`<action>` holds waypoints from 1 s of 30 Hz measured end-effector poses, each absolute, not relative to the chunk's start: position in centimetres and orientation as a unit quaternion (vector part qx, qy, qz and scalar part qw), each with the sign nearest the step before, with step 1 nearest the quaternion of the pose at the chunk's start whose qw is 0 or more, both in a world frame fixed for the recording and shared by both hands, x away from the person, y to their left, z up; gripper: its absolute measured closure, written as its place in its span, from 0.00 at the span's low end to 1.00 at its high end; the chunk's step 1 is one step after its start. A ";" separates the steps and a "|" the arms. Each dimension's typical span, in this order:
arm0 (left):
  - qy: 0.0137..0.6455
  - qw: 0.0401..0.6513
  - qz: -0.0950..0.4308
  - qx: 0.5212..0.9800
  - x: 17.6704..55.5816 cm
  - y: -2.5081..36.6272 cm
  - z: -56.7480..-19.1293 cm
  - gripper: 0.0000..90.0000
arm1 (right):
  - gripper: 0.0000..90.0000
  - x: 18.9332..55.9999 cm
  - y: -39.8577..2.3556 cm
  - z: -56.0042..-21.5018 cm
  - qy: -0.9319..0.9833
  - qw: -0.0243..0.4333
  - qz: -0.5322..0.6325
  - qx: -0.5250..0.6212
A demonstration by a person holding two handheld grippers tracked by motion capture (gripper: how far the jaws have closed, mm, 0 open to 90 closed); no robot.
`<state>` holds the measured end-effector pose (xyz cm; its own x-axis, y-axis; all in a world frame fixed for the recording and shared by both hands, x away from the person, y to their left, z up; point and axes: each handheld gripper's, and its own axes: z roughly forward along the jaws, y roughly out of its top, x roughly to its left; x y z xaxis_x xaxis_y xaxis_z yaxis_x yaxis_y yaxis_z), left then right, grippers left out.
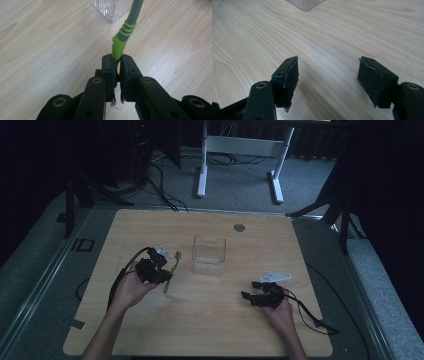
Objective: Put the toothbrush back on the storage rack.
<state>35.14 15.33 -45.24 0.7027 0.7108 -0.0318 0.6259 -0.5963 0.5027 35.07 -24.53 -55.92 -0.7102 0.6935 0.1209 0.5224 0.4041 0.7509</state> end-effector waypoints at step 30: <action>0.377 0.273 0.091 0.880 35.5 15.0 -44.2 0.92 | 0.36 35.1 -24.5 -55.9 0.831 0.106 0.405 0.366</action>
